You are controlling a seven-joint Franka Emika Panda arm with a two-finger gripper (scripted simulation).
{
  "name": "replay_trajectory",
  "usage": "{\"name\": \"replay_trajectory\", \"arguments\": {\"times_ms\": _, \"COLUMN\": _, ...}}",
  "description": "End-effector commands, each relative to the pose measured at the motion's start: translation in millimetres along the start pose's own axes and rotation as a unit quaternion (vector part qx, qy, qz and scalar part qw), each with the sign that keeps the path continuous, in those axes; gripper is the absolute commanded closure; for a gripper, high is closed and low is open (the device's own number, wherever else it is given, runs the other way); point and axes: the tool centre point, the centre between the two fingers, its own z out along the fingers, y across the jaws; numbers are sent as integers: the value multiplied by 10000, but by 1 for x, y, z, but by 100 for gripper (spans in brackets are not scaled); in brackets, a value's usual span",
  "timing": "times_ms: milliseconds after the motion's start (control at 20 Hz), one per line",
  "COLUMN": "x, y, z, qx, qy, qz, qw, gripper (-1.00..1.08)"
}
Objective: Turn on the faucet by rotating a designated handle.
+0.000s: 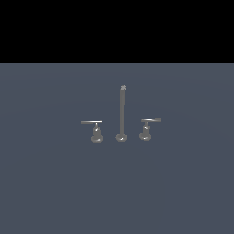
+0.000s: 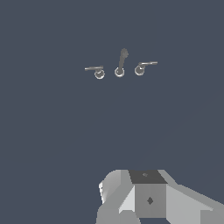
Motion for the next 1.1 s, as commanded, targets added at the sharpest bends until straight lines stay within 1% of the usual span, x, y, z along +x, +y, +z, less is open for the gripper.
{"name": "replay_trajectory", "arguments": {"times_ms": 0, "x": 2, "y": -4, "z": 6, "qx": 0, "qy": -3, "qz": 110, "qw": 9999, "gripper": 108}}
{"name": "replay_trajectory", "arguments": {"times_ms": 300, "x": 9, "y": -20, "z": 29, "qx": 0, "qy": -7, "qz": 533, "qw": 9986, "gripper": 108}}
{"name": "replay_trajectory", "arguments": {"times_ms": 550, "x": 20, "y": -38, "z": 55, "qx": 1, "qy": -12, "qz": 1033, "qw": 9946, "gripper": 108}}
{"name": "replay_trajectory", "arguments": {"times_ms": 800, "x": 34, "y": -56, "z": 85, "qx": 3, "qy": -17, "qz": 1573, "qw": 9876, "gripper": 108}}
{"name": "replay_trajectory", "arguments": {"times_ms": 1050, "x": 49, "y": -73, "z": 114, "qx": 7, "qy": -22, "qz": 2109, "qw": 9775, "gripper": 108}}
